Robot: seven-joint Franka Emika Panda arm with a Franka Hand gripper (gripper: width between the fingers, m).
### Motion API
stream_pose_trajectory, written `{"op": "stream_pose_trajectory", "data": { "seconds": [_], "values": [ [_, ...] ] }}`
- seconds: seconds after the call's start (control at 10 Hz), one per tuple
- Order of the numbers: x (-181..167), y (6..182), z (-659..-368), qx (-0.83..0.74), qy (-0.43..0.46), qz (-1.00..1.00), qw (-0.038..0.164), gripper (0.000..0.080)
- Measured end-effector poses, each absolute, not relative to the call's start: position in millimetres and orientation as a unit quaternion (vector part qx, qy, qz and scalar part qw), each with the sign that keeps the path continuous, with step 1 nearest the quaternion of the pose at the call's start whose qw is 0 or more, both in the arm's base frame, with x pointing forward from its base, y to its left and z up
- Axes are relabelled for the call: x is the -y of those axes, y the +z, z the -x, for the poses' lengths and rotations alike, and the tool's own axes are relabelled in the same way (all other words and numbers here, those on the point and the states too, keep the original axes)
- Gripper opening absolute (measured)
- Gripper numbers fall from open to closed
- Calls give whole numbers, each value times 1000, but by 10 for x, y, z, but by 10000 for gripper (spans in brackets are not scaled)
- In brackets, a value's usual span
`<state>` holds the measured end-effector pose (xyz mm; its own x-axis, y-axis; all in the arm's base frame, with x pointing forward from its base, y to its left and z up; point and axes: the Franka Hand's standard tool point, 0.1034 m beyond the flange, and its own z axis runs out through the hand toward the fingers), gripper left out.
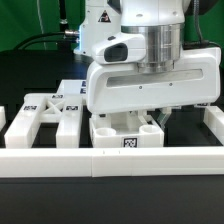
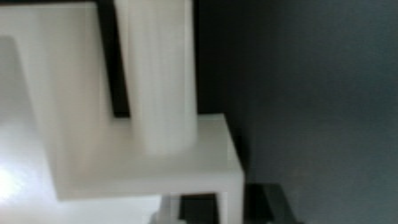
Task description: Assemble chair
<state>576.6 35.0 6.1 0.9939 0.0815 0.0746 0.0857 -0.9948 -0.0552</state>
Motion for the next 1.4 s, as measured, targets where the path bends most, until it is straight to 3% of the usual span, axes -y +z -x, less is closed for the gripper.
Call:
{"op": "stream_pose_trajectory", "data": {
  "seconds": [0.3, 0.9, 1.4],
  "values": [
    [-359, 63, -5767, 41, -36, 998, 29, 30],
    [-972, 83, -6023, 36, -46, 997, 40, 31],
    [-1167, 102, -6109, 39, -48, 997, 43, 31]
  ]
}}
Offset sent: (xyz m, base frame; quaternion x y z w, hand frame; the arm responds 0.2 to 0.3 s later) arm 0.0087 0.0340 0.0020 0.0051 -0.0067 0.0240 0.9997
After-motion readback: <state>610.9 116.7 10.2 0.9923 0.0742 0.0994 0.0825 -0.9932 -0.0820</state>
